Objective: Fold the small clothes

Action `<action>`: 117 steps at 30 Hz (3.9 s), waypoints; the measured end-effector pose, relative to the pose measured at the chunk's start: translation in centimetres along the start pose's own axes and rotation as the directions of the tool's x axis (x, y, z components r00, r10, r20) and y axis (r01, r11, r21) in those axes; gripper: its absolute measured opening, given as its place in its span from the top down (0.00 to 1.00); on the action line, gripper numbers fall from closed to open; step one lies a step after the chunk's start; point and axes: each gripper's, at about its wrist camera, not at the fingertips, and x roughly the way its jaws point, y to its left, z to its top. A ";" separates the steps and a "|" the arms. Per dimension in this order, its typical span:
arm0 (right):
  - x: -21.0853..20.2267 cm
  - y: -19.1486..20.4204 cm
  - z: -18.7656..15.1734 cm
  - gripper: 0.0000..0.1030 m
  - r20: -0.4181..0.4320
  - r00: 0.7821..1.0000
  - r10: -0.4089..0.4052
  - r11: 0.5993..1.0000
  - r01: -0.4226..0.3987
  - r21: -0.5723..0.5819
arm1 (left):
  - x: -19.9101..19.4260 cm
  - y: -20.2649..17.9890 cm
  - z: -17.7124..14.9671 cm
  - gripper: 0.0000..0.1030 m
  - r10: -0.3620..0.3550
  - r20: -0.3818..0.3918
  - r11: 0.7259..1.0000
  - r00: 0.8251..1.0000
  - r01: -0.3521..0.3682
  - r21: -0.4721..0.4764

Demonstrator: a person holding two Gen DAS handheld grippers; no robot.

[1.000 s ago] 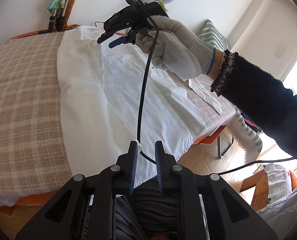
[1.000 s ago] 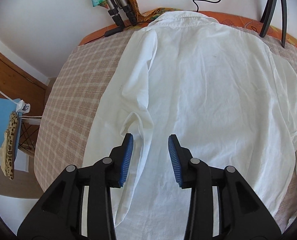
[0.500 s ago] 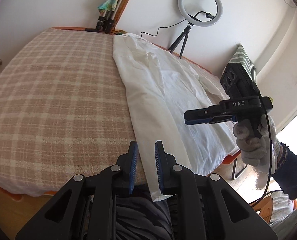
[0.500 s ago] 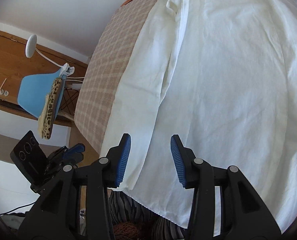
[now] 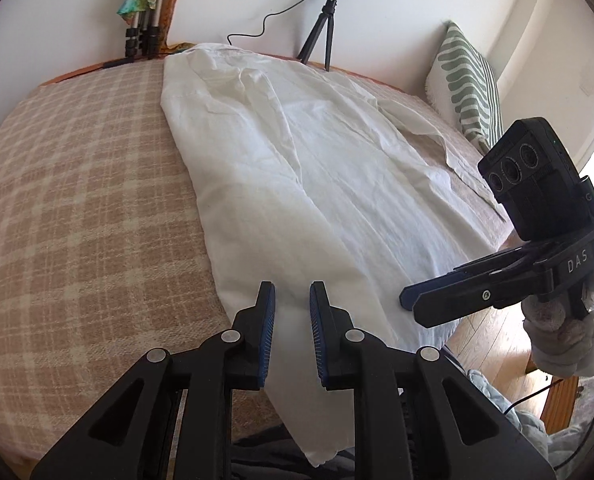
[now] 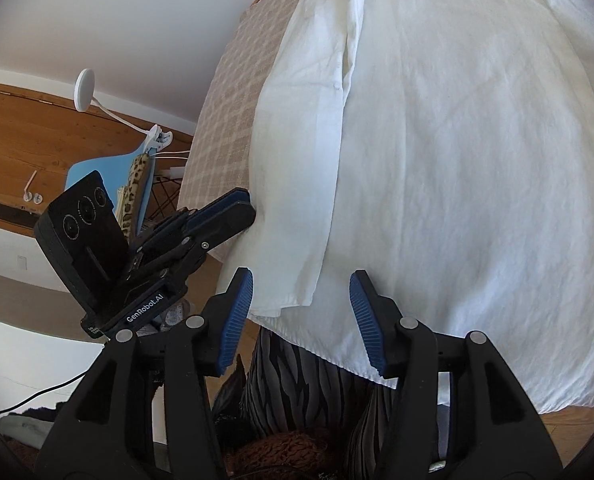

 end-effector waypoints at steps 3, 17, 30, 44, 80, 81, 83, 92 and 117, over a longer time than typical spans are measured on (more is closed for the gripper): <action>-0.4 0.3 -0.5 0.48 0.001 1.000 -0.019 1.000 0.019 -0.016 | 0.4 -0.3 -0.4 0.85 0.009 0.010 1.000 1.000 -0.010 0.024; 3.3 7.1 -2.0 0.48 0.046 0.920 -0.388 0.771 0.351 -0.532 | -1.6 2.0 -0.3 0.85 -0.018 0.033 0.997 0.999 0.021 -0.078; 1.5 10.8 -3.2 0.95 0.180 0.845 -0.504 0.541 0.471 -0.697 | -0.7 0.1 -0.6 0.84 0.026 -0.008 0.999 1.000 -0.026 0.022; -1.3 8.5 -2.3 0.95 0.138 0.890 -0.435 0.688 0.428 -0.586 | 0.5 3.5 7.6 0.84 0.082 0.063 0.996 0.995 -0.084 0.036; -18.1 -6.2 -2.1 0.52 0.439 0.767 -0.469 0.846 0.532 -0.025 | -2.1 -7.1 2.2 0.80 0.004 0.048 0.990 0.999 -0.011 0.138; -19.3 -7.2 -2.3 0.52 0.450 0.749 -0.487 0.841 0.540 0.011 | -1.9 -7.6 2.6 0.79 -0.001 0.051 0.991 0.999 -0.006 0.135; -21.5 -9.3 -2.8 0.51 0.464 0.723 -0.512 0.836 0.543 0.076 | -1.3 -8.3 3.4 0.64 0.000 0.062 0.992 0.998 -0.008 0.126; -29.4 -17.6 -3.7 0.42 0.459 0.598 -0.657 0.748 0.593 0.297 | 1.6 -11.0 6.1 0.53 -0.071 0.077 0.996 0.995 0.067 0.056; -31.0 -23.6 -3.6 0.94 0.410 0.639 -0.650 0.756 0.491 0.434 | 4.2 -11.7 8.1 0.53 -0.110 0.064 0.994 0.992 0.109 0.015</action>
